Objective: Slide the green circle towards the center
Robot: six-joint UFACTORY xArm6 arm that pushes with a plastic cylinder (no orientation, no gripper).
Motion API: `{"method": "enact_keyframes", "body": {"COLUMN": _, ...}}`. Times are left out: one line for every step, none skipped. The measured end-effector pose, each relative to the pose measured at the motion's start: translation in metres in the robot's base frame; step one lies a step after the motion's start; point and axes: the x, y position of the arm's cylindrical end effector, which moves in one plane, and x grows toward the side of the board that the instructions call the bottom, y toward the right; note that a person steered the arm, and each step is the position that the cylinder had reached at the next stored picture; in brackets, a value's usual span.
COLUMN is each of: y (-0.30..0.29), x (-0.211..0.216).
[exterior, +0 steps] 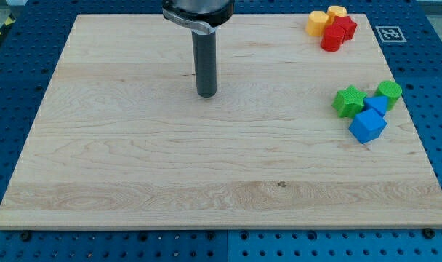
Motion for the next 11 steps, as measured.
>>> {"method": "enact_keyframes", "body": {"y": 0.0, "x": 0.0}}
{"method": "enact_keyframes", "body": {"y": 0.017, "x": -0.004}}
{"method": "enact_keyframes", "body": {"y": 0.085, "x": -0.027}}
{"method": "enact_keyframes", "body": {"y": 0.148, "x": -0.037}}
{"method": "enact_keyframes", "body": {"y": 0.176, "x": -0.038}}
{"method": "enact_keyframes", "body": {"y": 0.176, "x": -0.038}}
{"method": "enact_keyframes", "body": {"y": 0.205, "x": -0.038}}
{"method": "enact_keyframes", "body": {"y": 0.254, "x": -0.038}}
{"method": "enact_keyframes", "body": {"y": 0.298, "x": -0.038}}
{"method": "enact_keyframes", "body": {"y": 0.32, "x": -0.033}}
{"method": "enact_keyframes", "body": {"y": 0.353, "x": -0.014}}
